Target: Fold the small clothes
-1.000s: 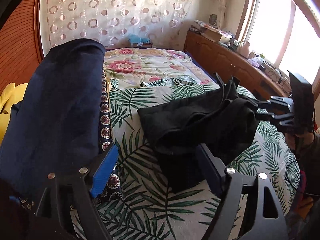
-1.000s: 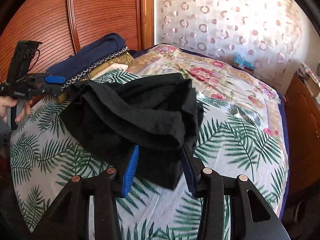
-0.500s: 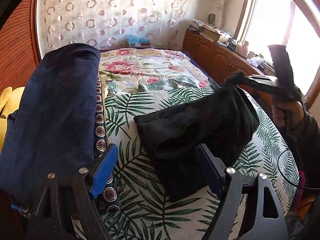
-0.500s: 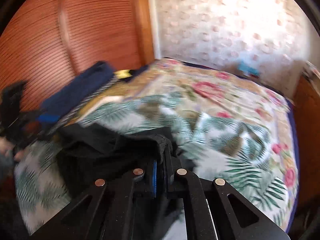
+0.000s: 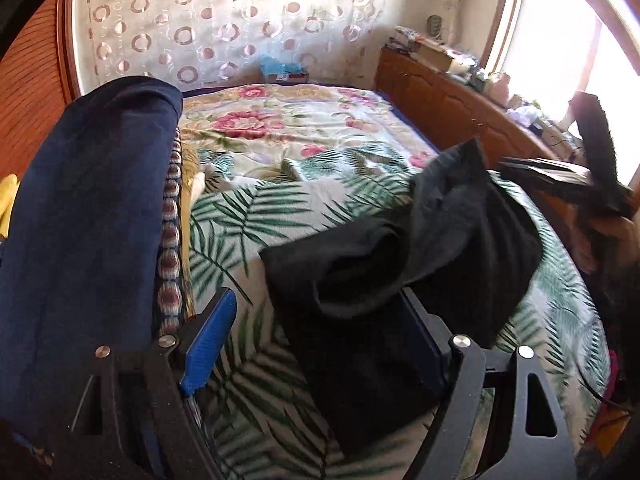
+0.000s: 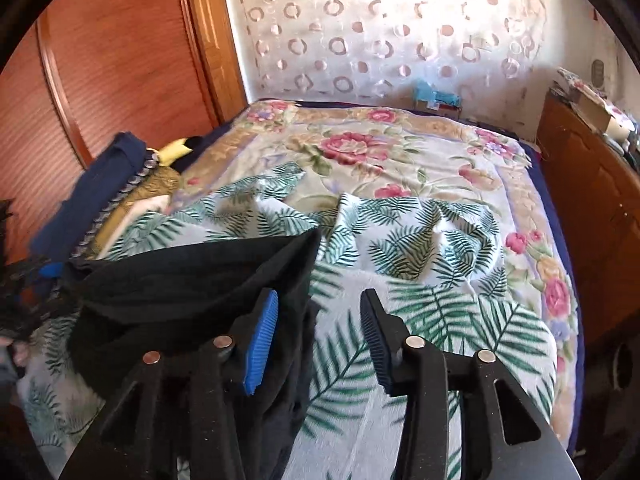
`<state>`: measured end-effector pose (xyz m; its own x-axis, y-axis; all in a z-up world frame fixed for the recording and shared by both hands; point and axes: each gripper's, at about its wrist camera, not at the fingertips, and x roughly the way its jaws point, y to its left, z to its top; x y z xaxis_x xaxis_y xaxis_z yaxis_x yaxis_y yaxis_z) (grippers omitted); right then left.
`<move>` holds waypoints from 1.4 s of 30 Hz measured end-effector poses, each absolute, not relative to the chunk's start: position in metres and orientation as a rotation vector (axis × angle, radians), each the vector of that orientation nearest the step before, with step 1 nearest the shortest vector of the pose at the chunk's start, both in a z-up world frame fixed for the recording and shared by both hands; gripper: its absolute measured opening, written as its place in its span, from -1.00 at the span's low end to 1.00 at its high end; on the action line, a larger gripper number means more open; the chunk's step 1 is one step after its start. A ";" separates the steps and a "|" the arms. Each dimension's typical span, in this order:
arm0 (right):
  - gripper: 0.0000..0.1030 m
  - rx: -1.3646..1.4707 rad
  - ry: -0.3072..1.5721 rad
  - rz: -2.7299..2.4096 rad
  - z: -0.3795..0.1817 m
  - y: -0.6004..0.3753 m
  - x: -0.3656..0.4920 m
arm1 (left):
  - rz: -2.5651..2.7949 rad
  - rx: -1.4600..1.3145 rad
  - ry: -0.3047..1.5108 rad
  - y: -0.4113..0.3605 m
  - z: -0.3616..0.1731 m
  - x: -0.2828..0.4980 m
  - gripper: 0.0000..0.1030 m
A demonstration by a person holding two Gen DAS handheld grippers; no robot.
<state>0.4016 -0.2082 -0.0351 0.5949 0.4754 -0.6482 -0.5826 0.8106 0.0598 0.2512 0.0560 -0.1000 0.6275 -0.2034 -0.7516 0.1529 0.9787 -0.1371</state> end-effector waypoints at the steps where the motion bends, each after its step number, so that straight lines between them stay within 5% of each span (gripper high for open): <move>1: 0.30 -0.156 0.710 0.641 -0.037 -0.210 0.399 | -0.194 -0.057 0.868 0.055 -0.100 0.256 0.58; 18: 0.31 -0.079 0.870 0.715 -0.080 -0.199 0.426 | -0.072 -0.062 0.847 0.063 -0.099 0.288 0.58; 24: -0.61 -0.079 0.851 0.811 -0.077 -0.201 0.422 | -0.095 -0.077 0.827 0.061 -0.091 0.282 0.58; 32: -0.66 -0.030 0.753 0.779 -0.045 -0.248 0.408 | -0.202 -0.091 0.795 0.050 -0.072 0.257 0.58; 42: -0.65 0.010 0.834 0.710 -0.081 -0.258 0.436 | -0.264 -0.055 0.913 0.024 -0.107 0.279 0.58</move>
